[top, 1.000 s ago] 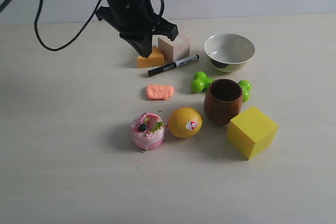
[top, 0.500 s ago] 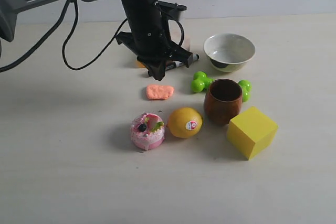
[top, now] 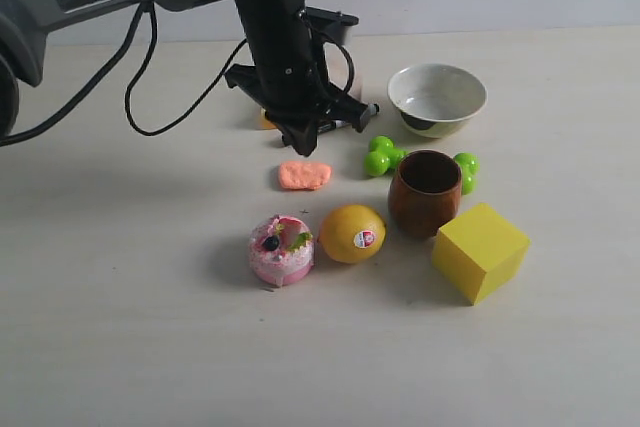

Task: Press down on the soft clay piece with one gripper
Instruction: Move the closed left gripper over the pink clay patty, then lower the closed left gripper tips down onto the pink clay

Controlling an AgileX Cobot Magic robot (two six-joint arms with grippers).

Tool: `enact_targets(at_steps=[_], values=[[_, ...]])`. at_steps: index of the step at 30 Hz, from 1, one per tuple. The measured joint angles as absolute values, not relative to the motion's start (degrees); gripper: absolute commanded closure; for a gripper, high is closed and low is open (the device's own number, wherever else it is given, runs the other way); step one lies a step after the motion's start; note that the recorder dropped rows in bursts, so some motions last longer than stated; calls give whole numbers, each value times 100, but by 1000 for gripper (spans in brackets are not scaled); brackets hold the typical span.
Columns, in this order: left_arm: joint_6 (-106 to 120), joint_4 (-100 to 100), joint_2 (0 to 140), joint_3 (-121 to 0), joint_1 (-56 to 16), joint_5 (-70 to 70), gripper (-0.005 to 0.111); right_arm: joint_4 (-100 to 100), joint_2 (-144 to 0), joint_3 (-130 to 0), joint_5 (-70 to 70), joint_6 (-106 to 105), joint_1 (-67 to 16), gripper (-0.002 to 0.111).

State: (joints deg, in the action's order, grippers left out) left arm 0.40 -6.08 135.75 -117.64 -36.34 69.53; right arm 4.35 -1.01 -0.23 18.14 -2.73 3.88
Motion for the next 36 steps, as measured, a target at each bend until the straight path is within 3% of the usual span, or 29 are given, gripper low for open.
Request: enact_targets(at_steps=[36], values=[[54,-342,14129,-11811,-3600,6542,107,435,-101,-23,1814,-273,388,108]])
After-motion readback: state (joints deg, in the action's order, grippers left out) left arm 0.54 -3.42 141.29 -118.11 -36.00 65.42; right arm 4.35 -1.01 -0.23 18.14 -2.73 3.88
